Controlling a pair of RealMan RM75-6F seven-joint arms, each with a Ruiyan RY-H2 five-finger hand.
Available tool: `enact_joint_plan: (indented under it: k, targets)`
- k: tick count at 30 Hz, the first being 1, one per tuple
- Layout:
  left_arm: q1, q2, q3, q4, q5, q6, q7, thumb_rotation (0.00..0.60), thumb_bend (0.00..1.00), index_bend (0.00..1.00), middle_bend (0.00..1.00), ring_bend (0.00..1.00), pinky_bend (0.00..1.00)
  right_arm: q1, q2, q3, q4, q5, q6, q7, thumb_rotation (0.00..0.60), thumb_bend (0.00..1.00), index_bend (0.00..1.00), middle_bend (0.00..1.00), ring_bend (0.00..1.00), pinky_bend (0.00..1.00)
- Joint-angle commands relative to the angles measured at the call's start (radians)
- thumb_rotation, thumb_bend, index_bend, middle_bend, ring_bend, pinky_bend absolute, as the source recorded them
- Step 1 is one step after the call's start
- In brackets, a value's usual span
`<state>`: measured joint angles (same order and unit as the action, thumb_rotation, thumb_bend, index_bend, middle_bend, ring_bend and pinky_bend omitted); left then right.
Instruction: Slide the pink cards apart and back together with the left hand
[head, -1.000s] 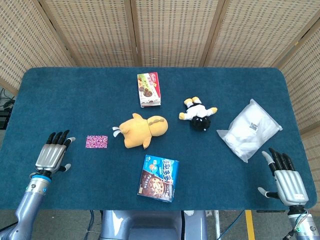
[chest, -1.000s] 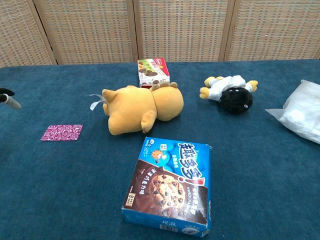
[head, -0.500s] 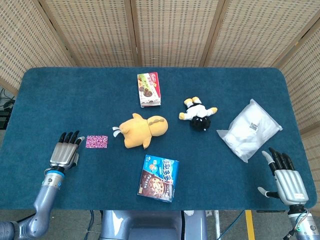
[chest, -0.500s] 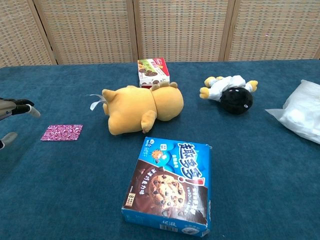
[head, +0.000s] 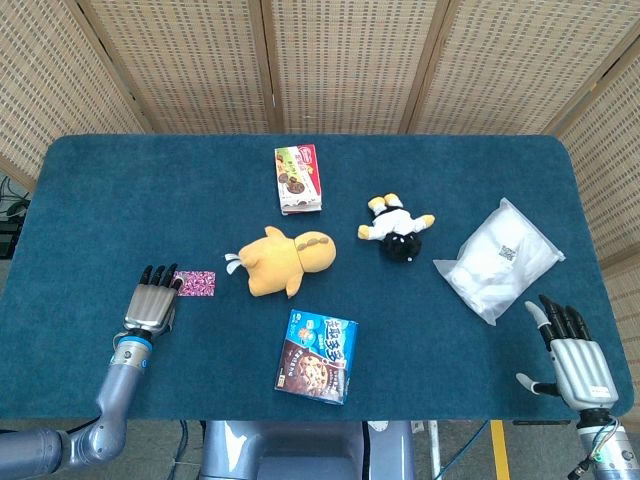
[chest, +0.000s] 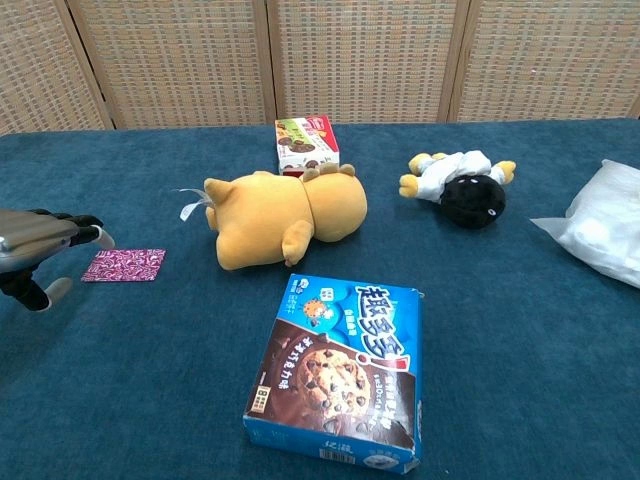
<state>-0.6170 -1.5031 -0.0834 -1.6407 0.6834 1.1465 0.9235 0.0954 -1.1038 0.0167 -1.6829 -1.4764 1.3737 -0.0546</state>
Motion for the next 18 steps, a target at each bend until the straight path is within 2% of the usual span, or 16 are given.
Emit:
enact_joint_plan:
  k: [1, 14, 18]
  targets:
    - [-0.008, -0.020, 0.008, 0.008, -0.005, 0.013, 0.011, 0.600, 0.61, 0.11, 0.00, 0.00, 0.00, 0.001, 0.001, 0.000, 0.000, -0.001, -0.001, 0.005, 0.600, 0.00, 0.00, 0.00, 0.00, 0.00]
    - [-0.011, -0.092, 0.038, 0.058, 0.006, 0.035, 0.005, 0.600, 0.60, 0.08, 0.00, 0.00, 0.00, 0.000, 0.005, -0.002, 0.000, -0.007, 0.003, 0.017, 0.600, 0.00, 0.00, 0.00, 0.00, 0.00]
    - [-0.020, -0.111, 0.033, 0.064, -0.018, 0.030, 0.019, 0.600, 0.60, 0.08, 0.00, 0.00, 0.00, 0.000, 0.002, -0.003, 0.002, -0.012, 0.005, 0.015, 0.600, 0.00, 0.00, 0.00, 0.00, 0.00]
